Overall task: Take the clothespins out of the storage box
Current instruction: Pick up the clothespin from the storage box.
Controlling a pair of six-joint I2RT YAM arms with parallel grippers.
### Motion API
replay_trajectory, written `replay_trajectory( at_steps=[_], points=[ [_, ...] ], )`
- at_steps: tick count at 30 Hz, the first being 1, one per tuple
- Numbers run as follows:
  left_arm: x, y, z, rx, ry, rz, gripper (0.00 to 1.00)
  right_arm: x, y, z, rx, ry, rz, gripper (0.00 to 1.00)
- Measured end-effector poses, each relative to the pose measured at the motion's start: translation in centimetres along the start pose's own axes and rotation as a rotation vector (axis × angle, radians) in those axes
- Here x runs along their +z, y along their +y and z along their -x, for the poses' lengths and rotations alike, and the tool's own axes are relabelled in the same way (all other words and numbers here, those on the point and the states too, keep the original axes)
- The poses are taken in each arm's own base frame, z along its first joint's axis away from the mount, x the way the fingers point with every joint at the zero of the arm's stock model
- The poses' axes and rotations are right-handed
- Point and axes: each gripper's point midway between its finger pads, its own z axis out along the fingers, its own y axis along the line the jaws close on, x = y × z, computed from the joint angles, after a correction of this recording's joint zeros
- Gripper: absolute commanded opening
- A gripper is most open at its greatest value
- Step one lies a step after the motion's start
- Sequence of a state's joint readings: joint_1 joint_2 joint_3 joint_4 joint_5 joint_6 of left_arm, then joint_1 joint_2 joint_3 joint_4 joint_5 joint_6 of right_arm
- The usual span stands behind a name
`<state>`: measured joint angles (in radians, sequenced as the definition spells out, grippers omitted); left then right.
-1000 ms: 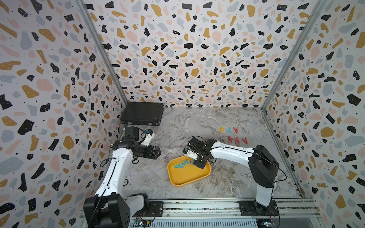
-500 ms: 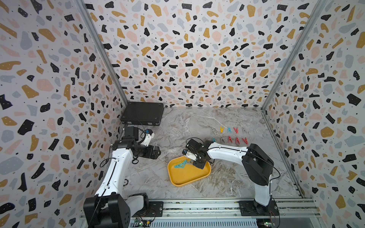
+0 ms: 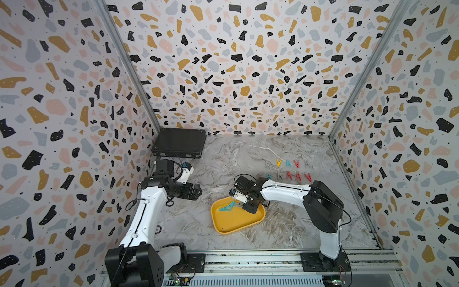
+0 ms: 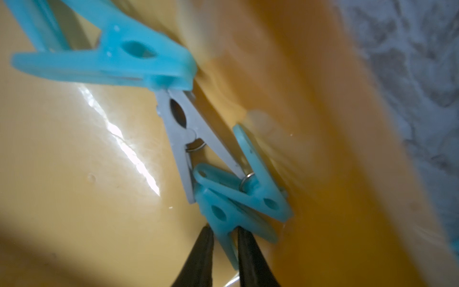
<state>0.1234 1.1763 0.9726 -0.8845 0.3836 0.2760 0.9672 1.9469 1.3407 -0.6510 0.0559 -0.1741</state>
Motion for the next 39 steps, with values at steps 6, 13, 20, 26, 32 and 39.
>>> replay_trajectory(
  at_steps=[6,13,20,26,32,39],
  points=[
    [0.0,0.0,0.0,0.001,-0.002,0.001,1.0,-0.2,0.3,-0.1,0.003,0.003,0.002,0.08],
    [0.1,0.0,0.0,0.001,-0.001,0.0,1.0,-2.4,1.1,0.2,0.004,-0.038,0.02,0.0],
    [0.1,0.1,0.0,0.002,-0.004,0.001,1.0,-6.9,1.8,0.6,0.038,-0.142,0.055,0.0],
    [0.1,0.1,0.0,0.002,-0.004,0.001,1.0,-10.7,1.4,0.8,0.117,-0.241,0.046,0.0],
    [0.1,0.1,0.0,0.002,-0.004,0.001,1.0,-13.1,-2.4,0.1,0.322,-0.302,0.014,0.0],
    [0.1,0.1,0.0,0.003,-0.005,0.001,1.0,-13.4,-8.6,-3.7,0.644,-0.296,-0.029,0.0]
  ],
)
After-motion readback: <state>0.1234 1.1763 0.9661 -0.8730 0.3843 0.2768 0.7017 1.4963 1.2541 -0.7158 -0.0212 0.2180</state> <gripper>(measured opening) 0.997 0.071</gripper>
